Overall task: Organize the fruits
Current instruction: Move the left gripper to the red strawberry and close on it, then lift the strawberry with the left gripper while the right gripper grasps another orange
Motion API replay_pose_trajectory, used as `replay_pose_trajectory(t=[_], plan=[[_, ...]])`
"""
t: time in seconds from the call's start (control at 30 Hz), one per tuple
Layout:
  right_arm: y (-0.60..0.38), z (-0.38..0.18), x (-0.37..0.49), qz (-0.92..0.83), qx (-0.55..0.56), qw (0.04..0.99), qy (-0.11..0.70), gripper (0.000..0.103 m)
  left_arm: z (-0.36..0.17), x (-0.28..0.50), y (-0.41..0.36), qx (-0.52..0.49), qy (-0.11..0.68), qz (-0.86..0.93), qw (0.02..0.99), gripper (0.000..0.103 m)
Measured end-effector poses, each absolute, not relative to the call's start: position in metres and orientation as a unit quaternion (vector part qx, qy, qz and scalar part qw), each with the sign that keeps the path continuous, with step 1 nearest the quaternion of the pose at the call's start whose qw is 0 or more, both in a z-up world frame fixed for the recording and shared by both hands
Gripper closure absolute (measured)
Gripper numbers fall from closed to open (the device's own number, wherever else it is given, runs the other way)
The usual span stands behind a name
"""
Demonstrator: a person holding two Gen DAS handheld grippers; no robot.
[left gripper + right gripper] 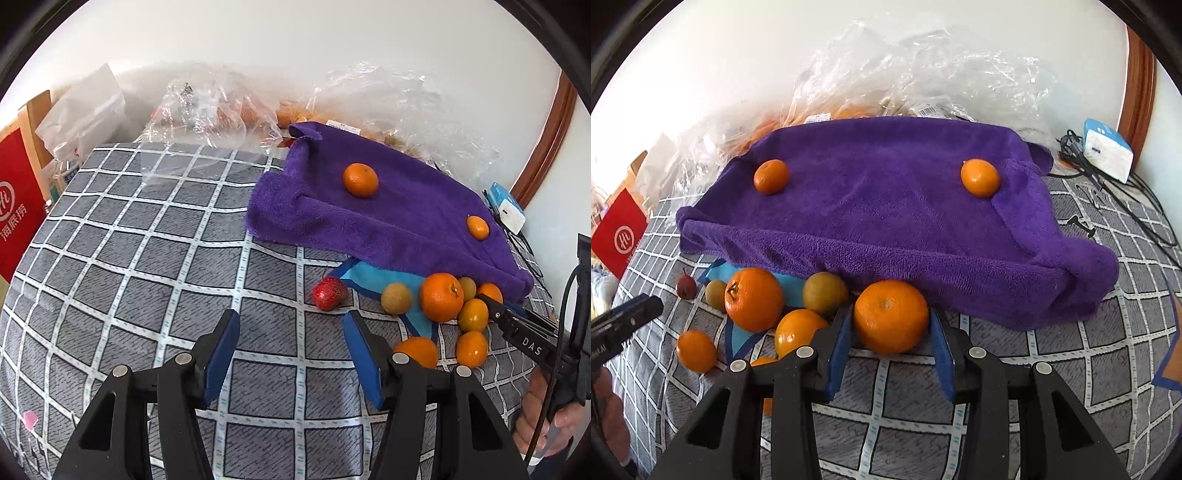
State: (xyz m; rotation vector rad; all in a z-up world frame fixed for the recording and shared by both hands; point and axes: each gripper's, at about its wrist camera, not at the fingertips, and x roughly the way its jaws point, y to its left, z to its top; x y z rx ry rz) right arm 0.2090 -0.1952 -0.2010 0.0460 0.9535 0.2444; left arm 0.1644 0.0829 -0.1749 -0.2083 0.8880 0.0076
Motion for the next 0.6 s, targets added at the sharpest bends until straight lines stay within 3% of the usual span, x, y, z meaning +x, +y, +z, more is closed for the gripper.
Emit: replay_pose_trajectory(t=[0.37, 0.6], plan=[[-0.219, -0.197, 0.172, 0.080, -0.010, 0.894, 0.442, 0.063, -0.184, 0.187, 0.067, -0.111, 0.427, -0.013, 0.897, 0.047], [-0.221, -0.198, 0.157, 0.089, -0.022, 0.903, 0.419, 0.063, -0.187, 0.185, 0.071, -0.129, 0.413, -0.016, 0.901, 0.076]])
